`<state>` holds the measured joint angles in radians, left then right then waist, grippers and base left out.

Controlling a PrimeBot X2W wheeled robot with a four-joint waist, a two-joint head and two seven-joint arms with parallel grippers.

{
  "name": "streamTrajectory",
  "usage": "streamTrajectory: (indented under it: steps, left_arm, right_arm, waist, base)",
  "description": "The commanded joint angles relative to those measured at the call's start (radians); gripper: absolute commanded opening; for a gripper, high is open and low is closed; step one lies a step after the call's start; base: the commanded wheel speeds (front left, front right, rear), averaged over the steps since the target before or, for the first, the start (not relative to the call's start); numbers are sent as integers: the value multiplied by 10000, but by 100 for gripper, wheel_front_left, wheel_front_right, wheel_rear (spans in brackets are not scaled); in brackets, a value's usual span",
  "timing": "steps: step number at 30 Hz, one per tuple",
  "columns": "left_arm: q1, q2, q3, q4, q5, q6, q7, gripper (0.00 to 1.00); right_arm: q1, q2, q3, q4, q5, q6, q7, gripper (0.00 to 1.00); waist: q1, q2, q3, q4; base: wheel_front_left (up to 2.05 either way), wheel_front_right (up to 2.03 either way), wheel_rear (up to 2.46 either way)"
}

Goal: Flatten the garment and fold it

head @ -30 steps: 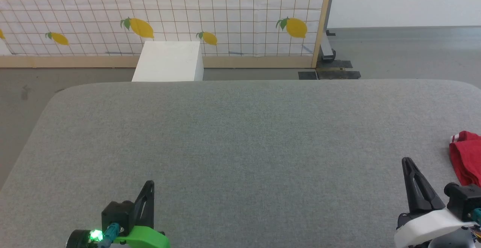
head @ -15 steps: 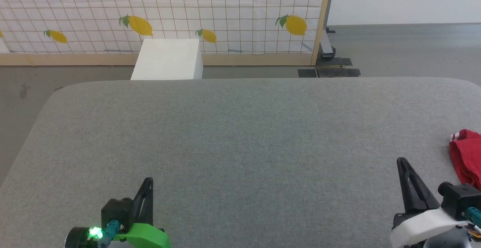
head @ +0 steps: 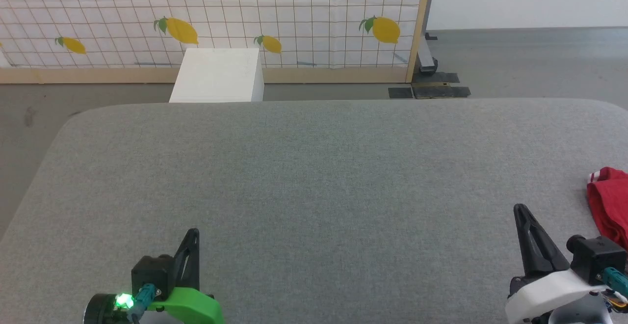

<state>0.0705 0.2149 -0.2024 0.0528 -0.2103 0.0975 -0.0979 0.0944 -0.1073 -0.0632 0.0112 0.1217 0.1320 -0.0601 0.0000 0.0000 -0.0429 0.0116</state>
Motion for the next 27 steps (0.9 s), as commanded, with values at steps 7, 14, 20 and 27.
streamTrajectory:
  steps: [7,14,20,27]
  left_arm:
    - [-225,-220,241,-90,293,-123,102,0]
    - [-266,-342,393,-128,447,-196,177,0]
    - [-308,-467,550,-166,606,-271,254,0]
    - [-349,-588,701,-203,760,-343,328,0]
  right_arm:
    - [-269,110,89,-33,-214,-5,96,0]
    - [-327,150,135,-40,-300,-6,139,0]
    - [-386,190,183,-47,-388,-6,183,0]
    - [-443,229,229,-54,-473,-7,226,0]
  waist:
    - [0,0,36,-10]
    - [0,0,70,-19]
    - [0,0,104,-28]
    - [0,0,138,-37]
  base:
    - [0,0,0]
    - [0,0,0]
    - [0,0,0]
    - [0,0,0]
